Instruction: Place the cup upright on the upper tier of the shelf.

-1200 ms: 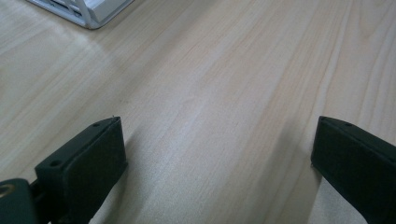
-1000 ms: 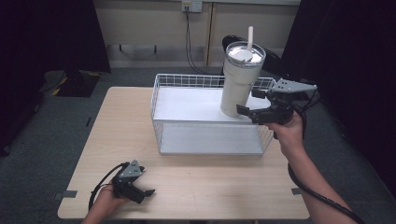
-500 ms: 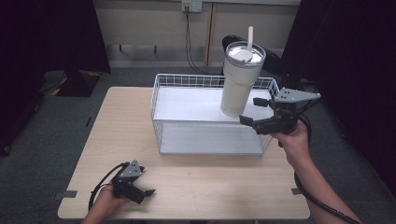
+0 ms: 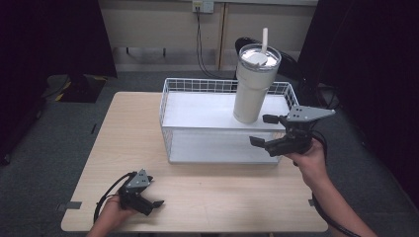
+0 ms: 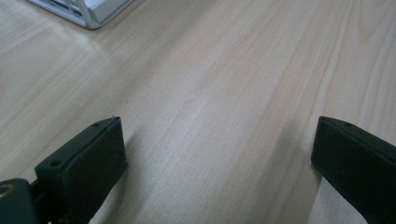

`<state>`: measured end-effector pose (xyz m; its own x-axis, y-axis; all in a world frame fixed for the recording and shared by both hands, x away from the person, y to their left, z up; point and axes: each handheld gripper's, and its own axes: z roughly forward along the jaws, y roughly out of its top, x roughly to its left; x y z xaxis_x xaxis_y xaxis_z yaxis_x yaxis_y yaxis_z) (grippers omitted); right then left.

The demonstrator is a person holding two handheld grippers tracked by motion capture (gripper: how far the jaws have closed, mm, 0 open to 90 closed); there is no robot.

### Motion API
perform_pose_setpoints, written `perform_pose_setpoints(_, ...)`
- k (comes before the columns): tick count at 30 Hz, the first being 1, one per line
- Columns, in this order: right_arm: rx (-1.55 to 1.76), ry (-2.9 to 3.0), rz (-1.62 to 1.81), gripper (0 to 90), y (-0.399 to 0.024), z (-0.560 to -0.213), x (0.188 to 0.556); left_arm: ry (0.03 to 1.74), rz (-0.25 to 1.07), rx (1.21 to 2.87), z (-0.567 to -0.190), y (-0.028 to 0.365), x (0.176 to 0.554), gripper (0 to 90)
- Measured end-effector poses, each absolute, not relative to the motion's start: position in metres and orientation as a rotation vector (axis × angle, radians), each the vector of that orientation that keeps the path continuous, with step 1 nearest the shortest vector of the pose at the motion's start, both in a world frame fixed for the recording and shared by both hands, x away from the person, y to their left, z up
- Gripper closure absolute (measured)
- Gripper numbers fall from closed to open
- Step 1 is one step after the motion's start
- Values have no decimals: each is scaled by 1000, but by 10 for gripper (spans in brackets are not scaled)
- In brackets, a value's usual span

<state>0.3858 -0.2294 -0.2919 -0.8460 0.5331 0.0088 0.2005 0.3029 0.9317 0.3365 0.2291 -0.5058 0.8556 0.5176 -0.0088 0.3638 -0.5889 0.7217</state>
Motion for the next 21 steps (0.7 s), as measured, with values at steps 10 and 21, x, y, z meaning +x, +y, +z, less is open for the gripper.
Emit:
perform_pose_setpoints(10,648,2314,1567,101,-230,-303,376,636,260,2262,-506,229,336,25)
perform_pose_setpoints(21,641,2351,1565,100,-230,-320,367,636,260,2262,-506,229,336,26)
